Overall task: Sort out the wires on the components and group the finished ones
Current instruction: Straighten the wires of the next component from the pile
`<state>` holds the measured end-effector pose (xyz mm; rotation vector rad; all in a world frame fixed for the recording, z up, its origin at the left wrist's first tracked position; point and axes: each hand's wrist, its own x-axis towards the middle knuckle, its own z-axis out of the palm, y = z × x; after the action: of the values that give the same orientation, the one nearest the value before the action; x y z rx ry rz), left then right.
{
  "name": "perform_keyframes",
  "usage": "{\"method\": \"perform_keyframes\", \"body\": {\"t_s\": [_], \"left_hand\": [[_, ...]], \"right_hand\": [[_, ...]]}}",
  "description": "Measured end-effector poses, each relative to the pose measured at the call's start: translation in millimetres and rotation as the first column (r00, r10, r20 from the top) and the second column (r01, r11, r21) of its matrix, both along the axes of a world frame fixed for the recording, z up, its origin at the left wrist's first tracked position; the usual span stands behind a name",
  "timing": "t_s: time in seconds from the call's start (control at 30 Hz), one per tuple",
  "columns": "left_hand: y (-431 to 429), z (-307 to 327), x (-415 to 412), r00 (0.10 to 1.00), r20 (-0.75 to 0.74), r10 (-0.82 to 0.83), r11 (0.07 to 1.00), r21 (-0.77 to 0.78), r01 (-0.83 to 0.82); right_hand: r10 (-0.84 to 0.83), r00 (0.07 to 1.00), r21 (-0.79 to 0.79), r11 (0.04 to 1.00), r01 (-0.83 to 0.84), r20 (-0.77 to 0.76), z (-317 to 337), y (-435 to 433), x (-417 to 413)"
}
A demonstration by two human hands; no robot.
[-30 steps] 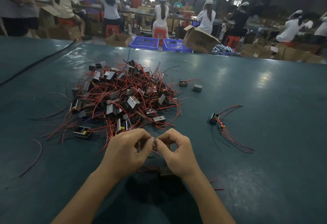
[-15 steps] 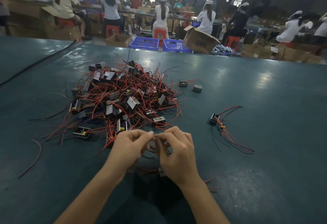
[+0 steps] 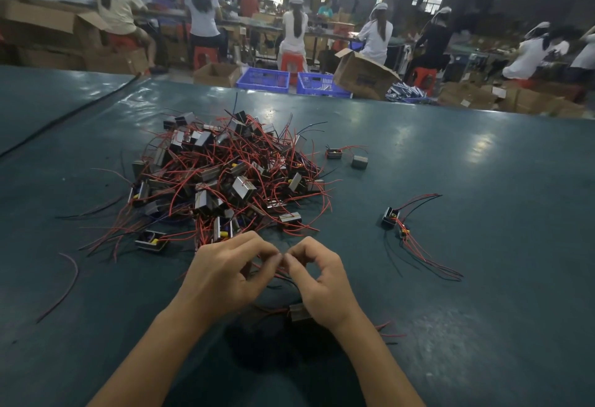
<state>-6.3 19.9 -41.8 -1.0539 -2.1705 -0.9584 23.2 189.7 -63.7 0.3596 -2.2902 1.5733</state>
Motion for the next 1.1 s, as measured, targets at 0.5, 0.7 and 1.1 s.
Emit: {"method": "perform_keyframes", "body": {"t_s": [0.5, 0.7, 1.1], "left_hand": [[17.8, -2.0, -4.2, 0.444, 0.883, -0.152, 0.841, 0.351, -0.411], [16.6, 4.3, -1.4, 0.433, 0.871, -0.234, 0.832, 0.409, -0.374], [-2.8, -4.6, -5.2, 0.999, 0.048, 0.008, 1.0, 0.011, -0.009]], "right_hand": [[-0.218, 0.794, 0.461, 0.714, 0.527, -0.568, -5.4, -9.9, 1.7], [-0.28, 0.83, 0.369, 0.794, 0.482, -0.482, -5.9, -8.7, 1.8], [-0.136, 0.988, 0.038, 0.989, 0.14, -0.079, 1.4, -4.8, 0.5]]}}
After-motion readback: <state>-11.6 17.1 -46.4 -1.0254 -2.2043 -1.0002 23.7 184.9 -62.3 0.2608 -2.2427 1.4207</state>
